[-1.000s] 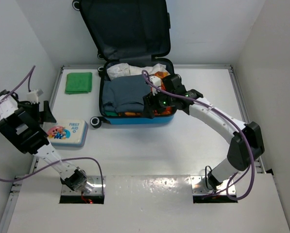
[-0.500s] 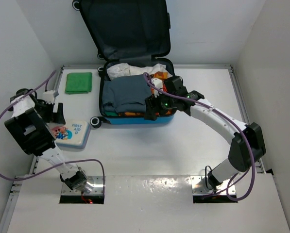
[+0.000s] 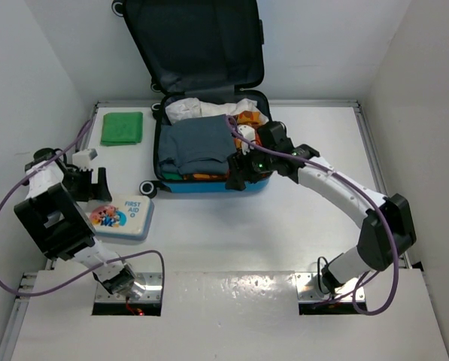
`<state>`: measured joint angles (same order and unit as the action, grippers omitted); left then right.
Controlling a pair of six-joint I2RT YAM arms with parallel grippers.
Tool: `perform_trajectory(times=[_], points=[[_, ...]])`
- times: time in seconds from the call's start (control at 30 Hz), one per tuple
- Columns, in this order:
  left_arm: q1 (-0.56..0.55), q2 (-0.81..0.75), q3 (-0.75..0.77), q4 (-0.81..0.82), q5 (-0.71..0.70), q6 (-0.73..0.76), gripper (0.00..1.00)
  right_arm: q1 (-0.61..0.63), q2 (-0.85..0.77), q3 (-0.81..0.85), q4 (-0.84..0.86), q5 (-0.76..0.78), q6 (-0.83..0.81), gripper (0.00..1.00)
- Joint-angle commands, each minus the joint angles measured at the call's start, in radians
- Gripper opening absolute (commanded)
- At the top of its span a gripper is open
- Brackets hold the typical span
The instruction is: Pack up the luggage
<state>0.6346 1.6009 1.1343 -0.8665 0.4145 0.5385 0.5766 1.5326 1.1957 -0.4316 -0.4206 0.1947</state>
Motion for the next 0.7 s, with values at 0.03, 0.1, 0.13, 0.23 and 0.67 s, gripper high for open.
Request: perform_trajectory(times=[0.03,0.1,0.13,0.23,0.67], points=[[0.056,-0.064,0.062,-0.121,0.039,-0.029,0.94,-0.017,-0.086,-0.056,-0.001,-0.044,0.063,0.74],[0.085,-0.064,0.062,-0.190,0.040,0.024,0.94,-0.027,-0.101,-0.076,-0.002,-0.062,0.103,0.74],[0.094,-0.073,0.053,-0.212,0.040,0.043,0.94,-0.035,-0.126,-0.120,-0.004,-0.081,0.123,0.74],[0.137,-0.082,0.001,-0.255,0.062,0.106,0.94,-0.050,-0.158,-0.185,0.008,-0.128,0.161,0.75],[0.045,-0.016,-0.011,-0.306,0.173,0.129,0.93,-0.195,-0.252,-0.410,0.145,-0.254,0.491,0.88]])
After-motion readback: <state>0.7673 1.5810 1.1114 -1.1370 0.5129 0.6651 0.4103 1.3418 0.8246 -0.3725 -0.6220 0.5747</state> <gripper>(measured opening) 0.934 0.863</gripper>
